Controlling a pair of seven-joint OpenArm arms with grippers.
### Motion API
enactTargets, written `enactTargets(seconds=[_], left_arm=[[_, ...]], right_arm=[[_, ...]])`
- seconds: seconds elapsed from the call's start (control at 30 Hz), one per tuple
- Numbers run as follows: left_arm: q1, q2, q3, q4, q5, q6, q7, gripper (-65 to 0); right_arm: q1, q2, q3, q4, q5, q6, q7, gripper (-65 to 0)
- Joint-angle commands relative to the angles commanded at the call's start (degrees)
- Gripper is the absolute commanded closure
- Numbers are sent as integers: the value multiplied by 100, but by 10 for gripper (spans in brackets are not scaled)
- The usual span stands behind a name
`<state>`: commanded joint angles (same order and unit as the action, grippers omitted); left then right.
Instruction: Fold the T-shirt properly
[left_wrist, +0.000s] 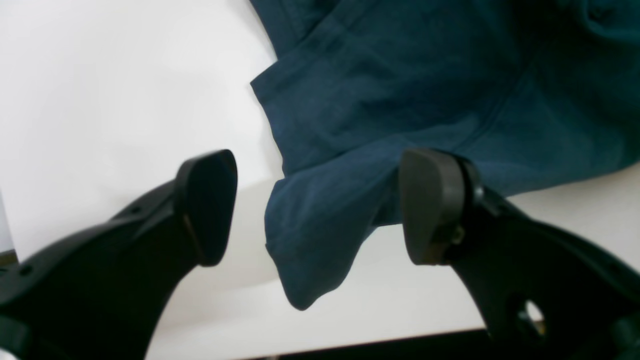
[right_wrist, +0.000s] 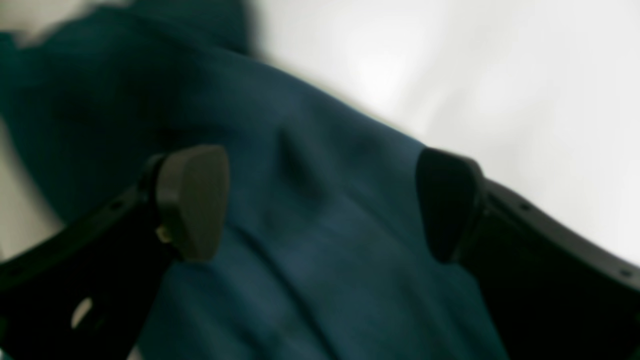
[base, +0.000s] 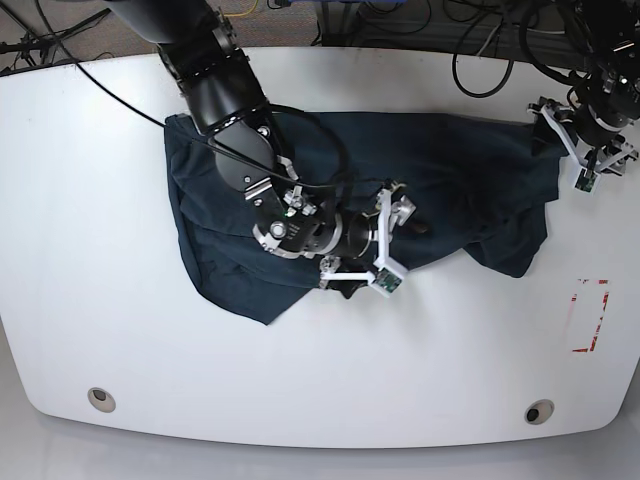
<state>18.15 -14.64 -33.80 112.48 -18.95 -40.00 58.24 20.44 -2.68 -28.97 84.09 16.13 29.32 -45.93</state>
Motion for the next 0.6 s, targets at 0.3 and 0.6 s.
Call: enactTargets(seconds=[0.3, 0.6], left_arm=[[0, 0, 9, 0, 0, 0, 0, -469], [9, -18, -9, -9, 0, 0, 0, -469]], right_arm=[[79, -44, -396, -563, -9, -44, 545, -561], [580, 237, -378, -1371, -9, -44, 1020, -561]])
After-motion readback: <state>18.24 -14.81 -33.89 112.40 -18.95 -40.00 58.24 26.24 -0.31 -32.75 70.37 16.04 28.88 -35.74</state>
